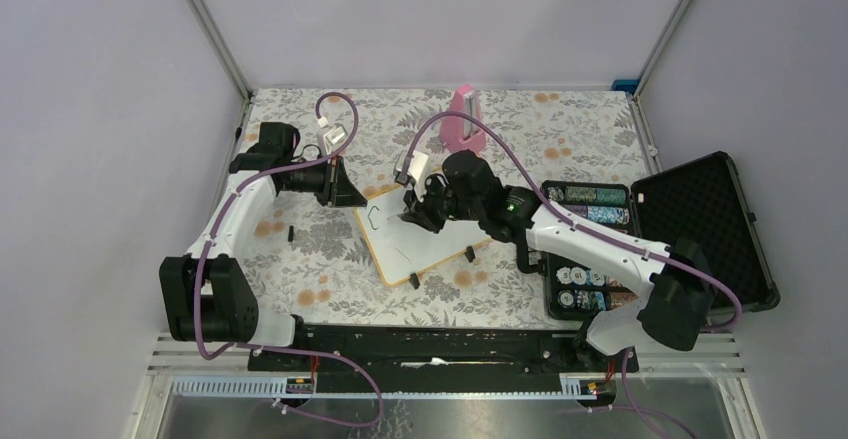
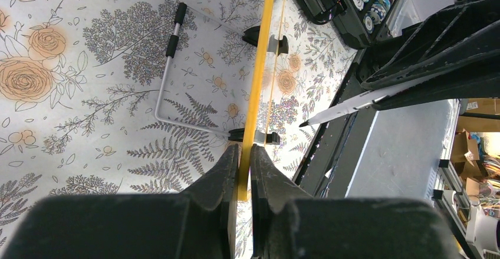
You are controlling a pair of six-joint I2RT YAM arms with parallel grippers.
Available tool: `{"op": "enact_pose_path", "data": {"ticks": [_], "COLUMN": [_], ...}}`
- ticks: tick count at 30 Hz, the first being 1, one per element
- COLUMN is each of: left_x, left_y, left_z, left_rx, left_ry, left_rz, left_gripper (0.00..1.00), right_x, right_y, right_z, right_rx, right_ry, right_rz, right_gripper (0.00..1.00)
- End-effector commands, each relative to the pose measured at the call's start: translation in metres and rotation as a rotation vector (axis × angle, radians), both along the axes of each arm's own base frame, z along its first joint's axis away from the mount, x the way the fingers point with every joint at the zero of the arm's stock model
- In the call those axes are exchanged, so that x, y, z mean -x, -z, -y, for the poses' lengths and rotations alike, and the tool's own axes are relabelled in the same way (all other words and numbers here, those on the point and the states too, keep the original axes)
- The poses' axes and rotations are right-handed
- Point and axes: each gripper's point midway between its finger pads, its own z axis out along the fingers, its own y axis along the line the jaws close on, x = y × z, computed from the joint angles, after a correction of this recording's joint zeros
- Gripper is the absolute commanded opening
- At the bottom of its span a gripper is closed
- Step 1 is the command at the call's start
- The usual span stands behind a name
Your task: Write a sentence on the whiteboard
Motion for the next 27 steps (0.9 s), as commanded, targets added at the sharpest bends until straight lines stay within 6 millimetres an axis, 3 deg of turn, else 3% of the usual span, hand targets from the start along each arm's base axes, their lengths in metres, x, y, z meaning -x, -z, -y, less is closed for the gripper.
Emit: {"op": "enact_pose_path", "data": {"ticks": [1,27], "left_x": [-0.004,-0.002], "left_y": [-0.005,-0.004], "left_z": [-0.003,-0.003], "left_rx": [-0.021,-0.018], "left_ry": [-0.004,0.000], "left_rz": [0.065,0.066], "left_gripper": [0.00,0.00], "right_x": [-0.004,-0.023], "right_y": [-0.005,-0.003], "right_z": [-0.004,-0.016], "right_rx": [-0.017,-0.012], "right_ry": [-0.008,0.038], "right_rz": [0.016,0.032], "right_gripper": [0.00,0.00]}}
